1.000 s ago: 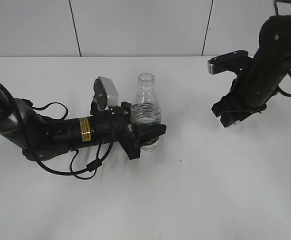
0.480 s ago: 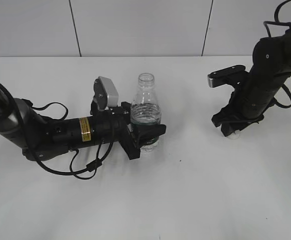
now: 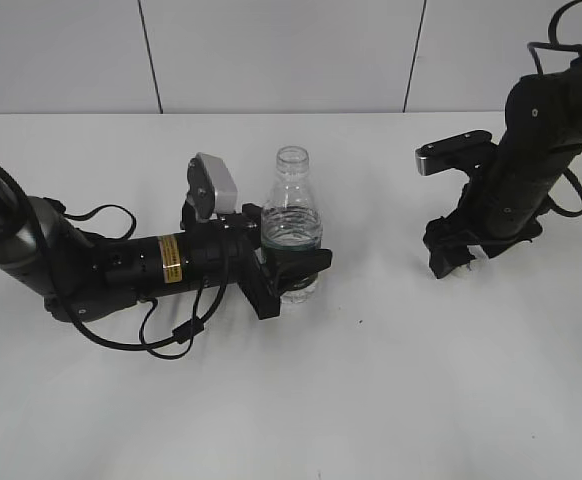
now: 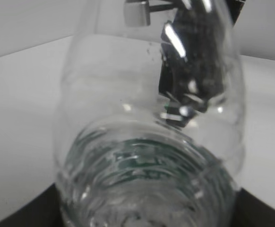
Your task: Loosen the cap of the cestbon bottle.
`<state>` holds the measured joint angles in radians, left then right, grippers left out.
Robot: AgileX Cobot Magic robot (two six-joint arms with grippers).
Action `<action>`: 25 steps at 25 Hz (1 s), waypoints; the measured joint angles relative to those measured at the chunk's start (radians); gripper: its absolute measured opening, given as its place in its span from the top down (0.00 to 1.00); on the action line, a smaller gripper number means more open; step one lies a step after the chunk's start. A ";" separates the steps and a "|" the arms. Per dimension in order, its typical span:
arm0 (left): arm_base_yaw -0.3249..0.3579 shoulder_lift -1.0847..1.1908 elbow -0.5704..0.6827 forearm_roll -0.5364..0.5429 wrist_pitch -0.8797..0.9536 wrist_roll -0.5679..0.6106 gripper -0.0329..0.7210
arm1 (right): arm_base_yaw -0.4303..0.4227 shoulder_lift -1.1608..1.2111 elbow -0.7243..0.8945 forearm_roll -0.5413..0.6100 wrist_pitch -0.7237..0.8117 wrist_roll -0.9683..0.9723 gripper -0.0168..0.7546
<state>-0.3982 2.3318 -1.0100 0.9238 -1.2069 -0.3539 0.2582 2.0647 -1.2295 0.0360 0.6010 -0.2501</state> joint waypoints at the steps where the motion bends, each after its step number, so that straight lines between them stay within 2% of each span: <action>1: 0.000 0.000 0.000 0.000 0.000 0.000 0.42 | 0.000 0.000 0.000 0.000 0.002 0.000 0.17; 5: 0.000 0.000 0.000 0.000 0.000 0.000 0.42 | 0.000 0.000 0.000 0.000 0.008 0.001 0.26; 8: 0.000 0.000 0.000 0.001 0.000 0.000 0.37 | 0.000 0.000 0.000 0.000 0.010 0.001 0.26; 13: 0.000 -0.004 0.000 0.009 0.000 0.000 0.22 | 0.000 0.000 0.000 -0.003 0.013 0.001 0.27; 17: 0.000 -0.038 0.000 0.014 0.000 -0.011 0.18 | 0.000 0.000 0.000 -0.011 0.013 0.000 0.27; 25: 0.000 -0.137 0.000 0.019 0.000 -0.209 0.18 | 0.000 0.000 0.000 -0.014 0.013 0.000 0.27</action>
<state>-0.3982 2.1952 -1.0100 0.9427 -1.2074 -0.5629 0.2582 2.0647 -1.2295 0.0224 0.6137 -0.2502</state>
